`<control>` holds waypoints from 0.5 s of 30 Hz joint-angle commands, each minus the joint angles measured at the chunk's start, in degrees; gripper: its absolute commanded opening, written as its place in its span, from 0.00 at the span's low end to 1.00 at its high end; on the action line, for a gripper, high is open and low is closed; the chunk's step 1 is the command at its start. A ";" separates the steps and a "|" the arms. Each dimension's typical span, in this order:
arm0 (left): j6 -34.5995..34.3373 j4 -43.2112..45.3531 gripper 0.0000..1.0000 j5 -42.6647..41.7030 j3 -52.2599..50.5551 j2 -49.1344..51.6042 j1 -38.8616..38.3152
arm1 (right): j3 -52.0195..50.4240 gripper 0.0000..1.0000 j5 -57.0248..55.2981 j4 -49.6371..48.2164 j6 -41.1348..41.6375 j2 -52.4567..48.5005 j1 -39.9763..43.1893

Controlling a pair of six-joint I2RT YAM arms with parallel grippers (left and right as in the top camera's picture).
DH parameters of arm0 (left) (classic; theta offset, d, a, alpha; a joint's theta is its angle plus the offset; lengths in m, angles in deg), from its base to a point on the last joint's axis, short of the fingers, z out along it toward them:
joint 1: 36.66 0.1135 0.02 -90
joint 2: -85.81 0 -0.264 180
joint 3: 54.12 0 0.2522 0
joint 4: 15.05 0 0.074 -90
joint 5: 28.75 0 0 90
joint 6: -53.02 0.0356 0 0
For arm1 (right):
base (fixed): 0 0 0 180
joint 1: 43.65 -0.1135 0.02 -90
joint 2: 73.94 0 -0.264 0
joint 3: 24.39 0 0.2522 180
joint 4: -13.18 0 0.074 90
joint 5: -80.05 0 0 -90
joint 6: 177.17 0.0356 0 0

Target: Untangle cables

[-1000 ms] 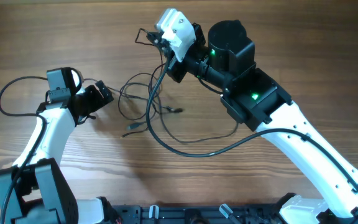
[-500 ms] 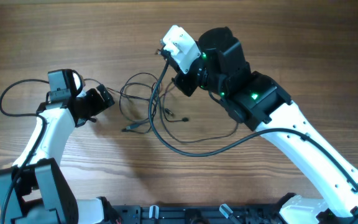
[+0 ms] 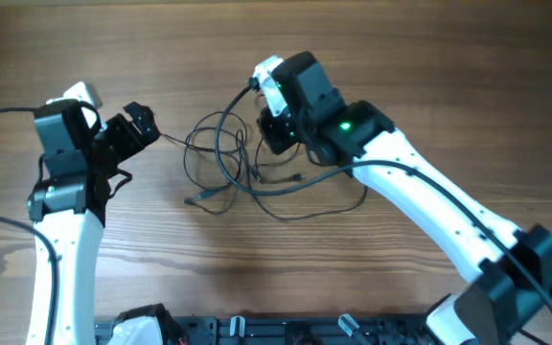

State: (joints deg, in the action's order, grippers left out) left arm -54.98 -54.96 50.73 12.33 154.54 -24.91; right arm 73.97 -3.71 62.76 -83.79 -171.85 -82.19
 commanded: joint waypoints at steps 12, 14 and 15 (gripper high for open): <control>-8.39 -0.50 1.00 1.07 0.15 2.34 5.05 | 0.22 0.50 22.62 -4.83 -6.43 -10.56 -0.55; -8.11 -0.52 1.00 1.66 0.13 2.34 5.75 | 0.22 0.38 22.75 -7.50 -6.58 -12.72 -1.36; -8.04 -0.61 1.00 2.62 0.13 2.34 5.79 | 0.22 0.34 22.80 -8.81 -8.11 -13.99 -1.84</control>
State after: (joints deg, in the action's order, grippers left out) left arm -62.04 -55.49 51.21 12.33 156.46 -19.88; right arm 73.97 15.72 56.22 -88.75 -181.90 -82.61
